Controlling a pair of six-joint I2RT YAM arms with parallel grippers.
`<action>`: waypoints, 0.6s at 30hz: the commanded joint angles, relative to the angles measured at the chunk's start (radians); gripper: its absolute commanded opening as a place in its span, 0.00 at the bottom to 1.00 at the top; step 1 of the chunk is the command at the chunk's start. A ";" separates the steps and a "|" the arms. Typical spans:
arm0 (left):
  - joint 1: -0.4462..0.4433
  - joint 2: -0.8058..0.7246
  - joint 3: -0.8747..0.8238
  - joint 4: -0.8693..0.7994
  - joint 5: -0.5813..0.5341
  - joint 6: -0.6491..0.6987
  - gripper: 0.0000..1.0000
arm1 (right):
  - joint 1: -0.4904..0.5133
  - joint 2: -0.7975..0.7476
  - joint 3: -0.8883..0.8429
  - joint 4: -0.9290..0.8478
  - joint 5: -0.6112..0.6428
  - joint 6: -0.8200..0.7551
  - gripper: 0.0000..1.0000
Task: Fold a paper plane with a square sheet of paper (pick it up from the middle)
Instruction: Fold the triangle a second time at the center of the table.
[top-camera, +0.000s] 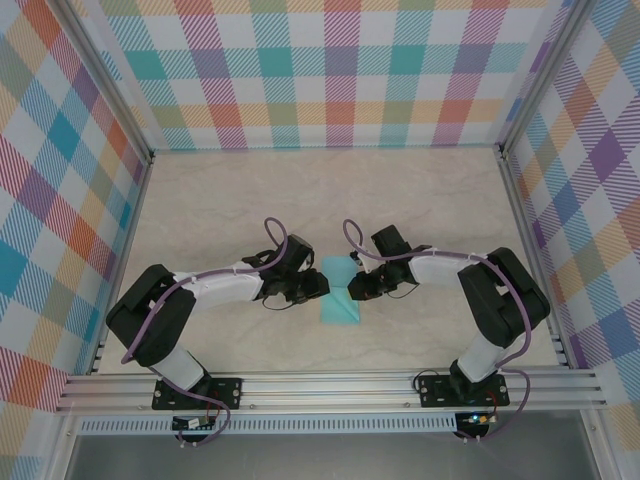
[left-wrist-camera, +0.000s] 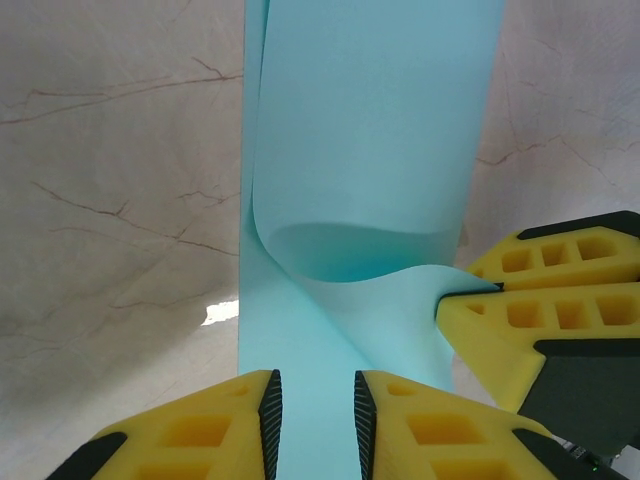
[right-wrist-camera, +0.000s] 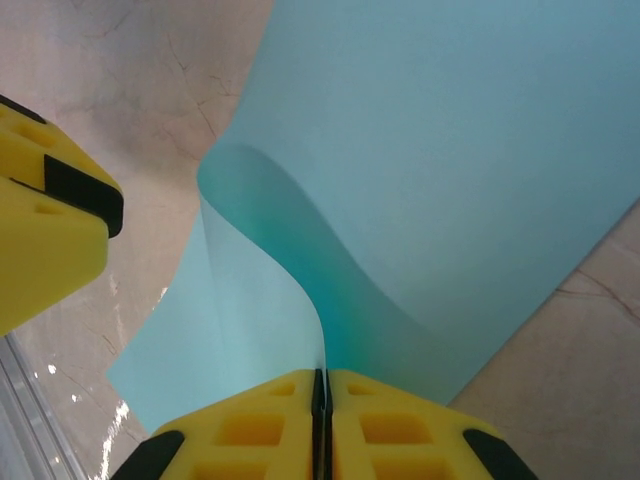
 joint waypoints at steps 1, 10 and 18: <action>-0.014 0.014 0.026 0.007 0.005 -0.008 0.28 | -0.005 0.004 0.027 -0.012 -0.060 -0.032 0.12; -0.015 0.015 0.023 0.018 0.012 -0.013 0.28 | -0.005 0.018 0.032 -0.020 -0.041 -0.029 0.12; -0.026 0.038 0.037 0.038 0.036 -0.015 0.24 | -0.006 0.034 0.042 -0.024 -0.028 -0.027 0.13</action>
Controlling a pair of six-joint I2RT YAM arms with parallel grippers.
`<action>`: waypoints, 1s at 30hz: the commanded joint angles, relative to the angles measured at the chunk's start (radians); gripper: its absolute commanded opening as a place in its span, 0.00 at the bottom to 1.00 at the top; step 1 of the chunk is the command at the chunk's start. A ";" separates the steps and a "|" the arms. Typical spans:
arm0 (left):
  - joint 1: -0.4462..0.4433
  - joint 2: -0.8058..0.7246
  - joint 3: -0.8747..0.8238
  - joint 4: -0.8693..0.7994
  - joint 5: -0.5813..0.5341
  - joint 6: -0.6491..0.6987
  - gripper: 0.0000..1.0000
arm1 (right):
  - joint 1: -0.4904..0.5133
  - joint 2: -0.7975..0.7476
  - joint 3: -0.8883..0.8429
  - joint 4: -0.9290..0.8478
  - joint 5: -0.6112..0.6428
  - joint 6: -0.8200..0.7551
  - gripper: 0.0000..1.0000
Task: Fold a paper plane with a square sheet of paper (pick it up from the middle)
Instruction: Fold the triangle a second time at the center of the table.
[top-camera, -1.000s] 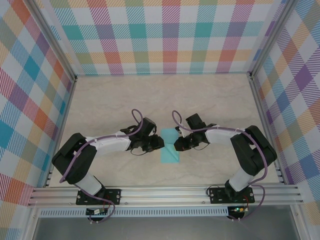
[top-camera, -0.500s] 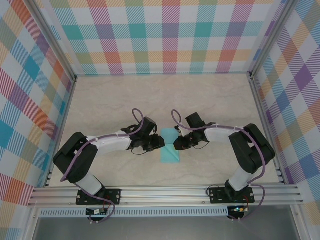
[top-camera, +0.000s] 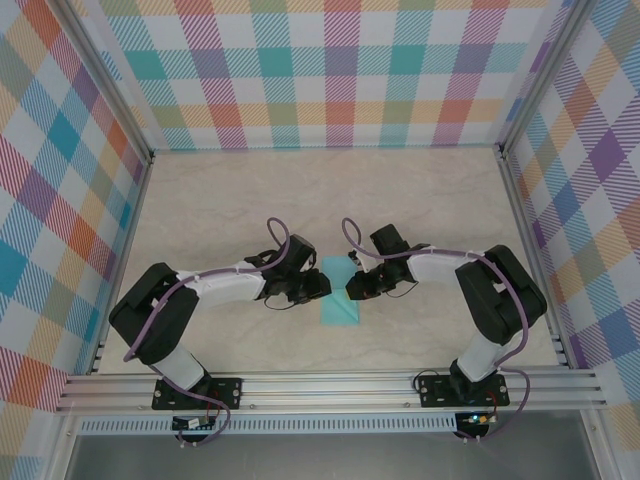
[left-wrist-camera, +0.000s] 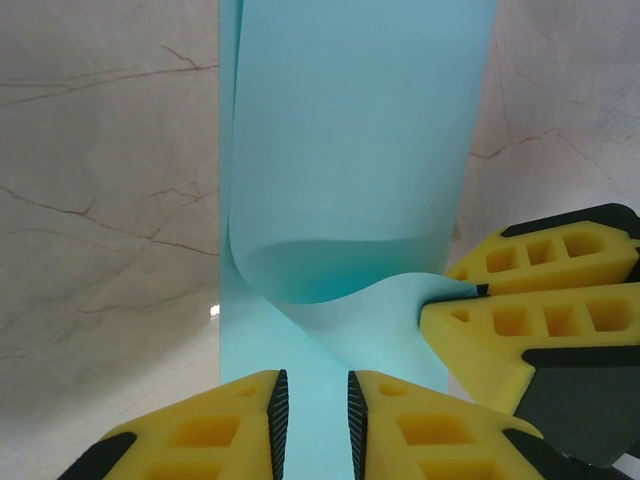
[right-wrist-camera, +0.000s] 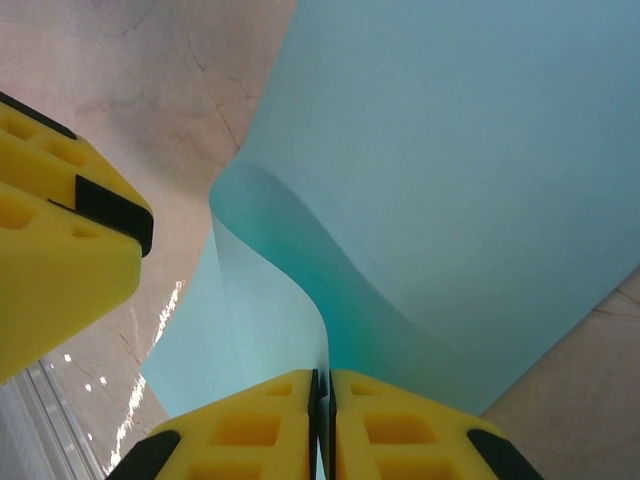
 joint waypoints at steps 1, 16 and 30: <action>-0.018 0.023 0.028 0.035 0.024 -0.013 0.23 | -0.006 0.013 0.025 -0.018 -0.002 -0.024 0.13; -0.026 0.055 0.035 0.119 0.052 -0.050 0.19 | -0.007 0.021 0.026 -0.024 0.010 -0.018 0.13; -0.027 0.100 0.027 0.179 0.070 -0.071 0.18 | -0.007 0.026 0.031 -0.026 0.020 -0.016 0.13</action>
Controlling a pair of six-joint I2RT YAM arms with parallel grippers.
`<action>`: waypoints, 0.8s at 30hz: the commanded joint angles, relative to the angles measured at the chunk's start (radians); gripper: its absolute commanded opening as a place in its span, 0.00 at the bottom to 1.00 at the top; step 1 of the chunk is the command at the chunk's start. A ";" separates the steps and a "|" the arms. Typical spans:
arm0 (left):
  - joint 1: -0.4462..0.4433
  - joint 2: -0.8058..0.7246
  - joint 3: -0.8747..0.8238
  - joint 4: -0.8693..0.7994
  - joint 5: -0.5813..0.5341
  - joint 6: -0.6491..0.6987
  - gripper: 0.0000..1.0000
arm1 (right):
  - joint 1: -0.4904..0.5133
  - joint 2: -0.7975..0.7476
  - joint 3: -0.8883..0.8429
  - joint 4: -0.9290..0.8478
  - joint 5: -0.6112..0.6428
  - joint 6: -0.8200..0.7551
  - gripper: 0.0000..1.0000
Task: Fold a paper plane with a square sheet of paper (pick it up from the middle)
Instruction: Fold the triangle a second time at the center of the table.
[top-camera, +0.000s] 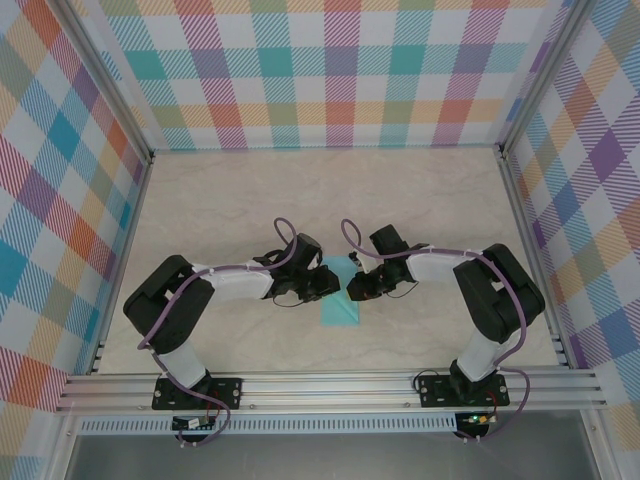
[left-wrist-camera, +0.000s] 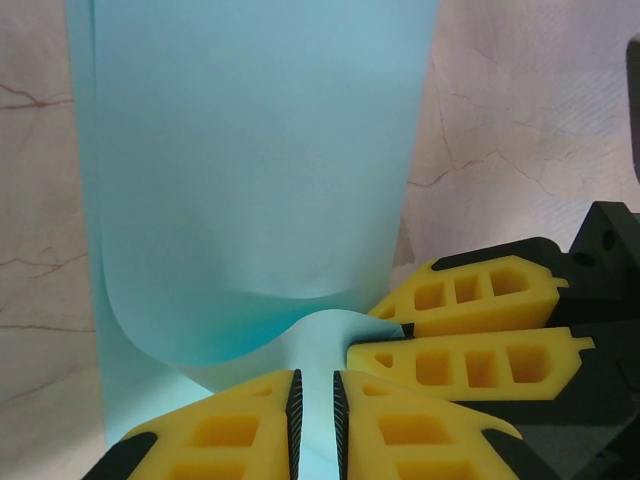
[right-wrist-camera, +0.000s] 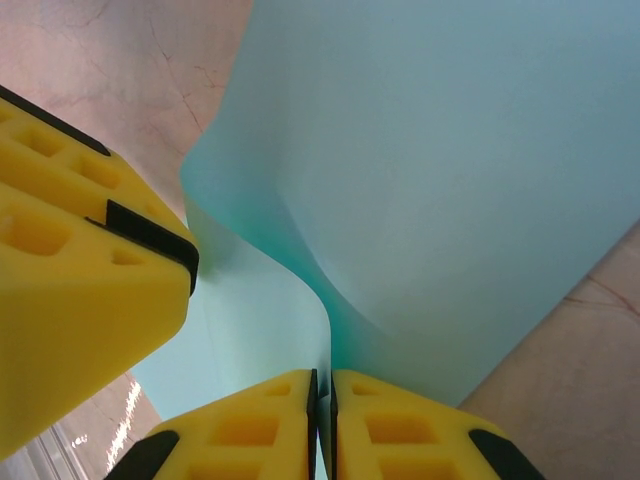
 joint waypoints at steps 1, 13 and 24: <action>-0.020 0.015 0.011 0.027 0.016 -0.008 0.19 | -0.006 0.015 0.028 -0.013 -0.005 -0.017 0.13; -0.019 0.056 0.011 0.064 0.025 -0.015 0.19 | -0.005 0.018 0.029 -0.015 -0.003 -0.017 0.13; -0.019 0.077 -0.019 0.045 -0.004 -0.015 0.18 | -0.006 0.033 0.038 -0.021 0.009 -0.014 0.14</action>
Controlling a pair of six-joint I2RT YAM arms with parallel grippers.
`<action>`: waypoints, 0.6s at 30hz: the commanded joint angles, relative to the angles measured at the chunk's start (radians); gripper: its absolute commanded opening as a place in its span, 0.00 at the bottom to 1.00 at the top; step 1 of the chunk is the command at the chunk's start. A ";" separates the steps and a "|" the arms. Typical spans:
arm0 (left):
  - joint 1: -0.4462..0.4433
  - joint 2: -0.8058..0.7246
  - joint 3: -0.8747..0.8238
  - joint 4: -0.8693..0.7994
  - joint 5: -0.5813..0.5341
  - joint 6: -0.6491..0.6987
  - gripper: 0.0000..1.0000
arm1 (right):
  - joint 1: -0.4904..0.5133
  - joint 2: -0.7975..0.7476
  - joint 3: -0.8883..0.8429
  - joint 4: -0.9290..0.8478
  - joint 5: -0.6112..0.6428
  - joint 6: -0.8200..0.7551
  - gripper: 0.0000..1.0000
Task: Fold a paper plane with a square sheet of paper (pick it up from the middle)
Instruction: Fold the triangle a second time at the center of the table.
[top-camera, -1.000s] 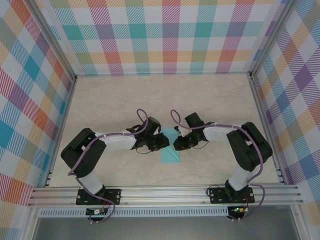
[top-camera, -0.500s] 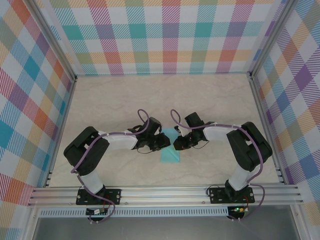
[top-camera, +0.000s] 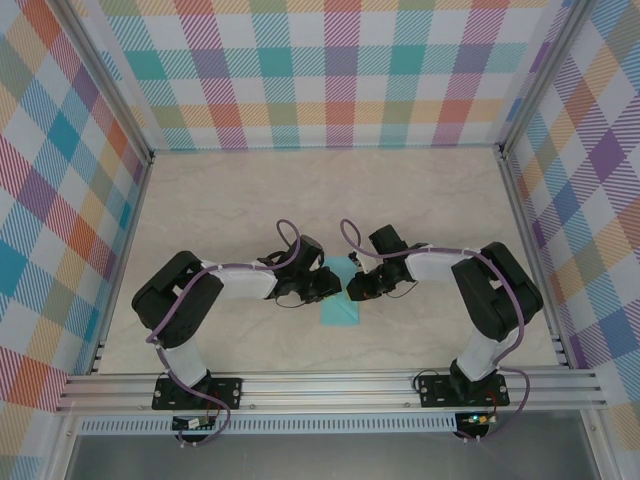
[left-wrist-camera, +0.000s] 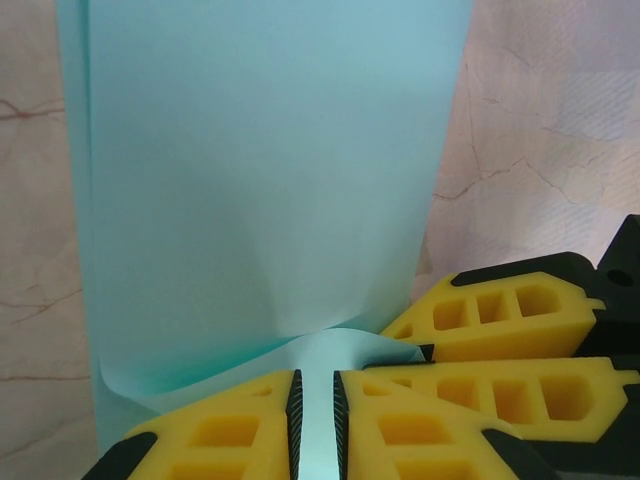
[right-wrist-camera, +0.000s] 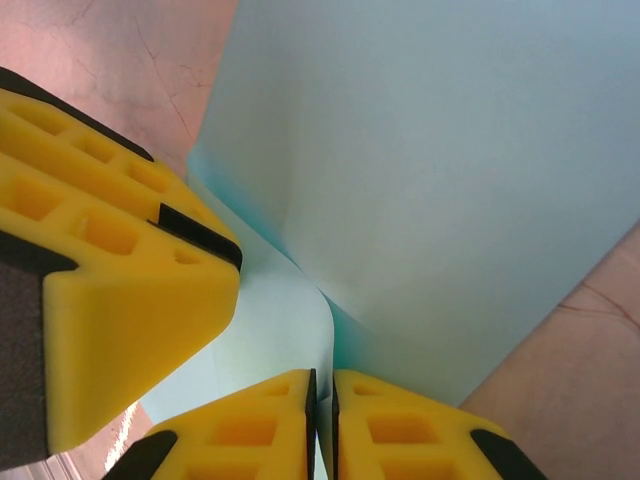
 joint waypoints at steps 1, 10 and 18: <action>-0.019 0.028 -0.023 0.001 -0.014 -0.005 0.18 | -0.006 0.017 0.029 -0.018 0.004 -0.013 0.14; -0.025 0.055 -0.041 0.018 -0.023 -0.009 0.18 | -0.006 0.024 0.034 -0.023 0.009 -0.012 0.15; -0.029 0.055 -0.042 -0.003 -0.034 0.002 0.17 | -0.011 -0.058 0.030 -0.064 0.068 0.040 0.30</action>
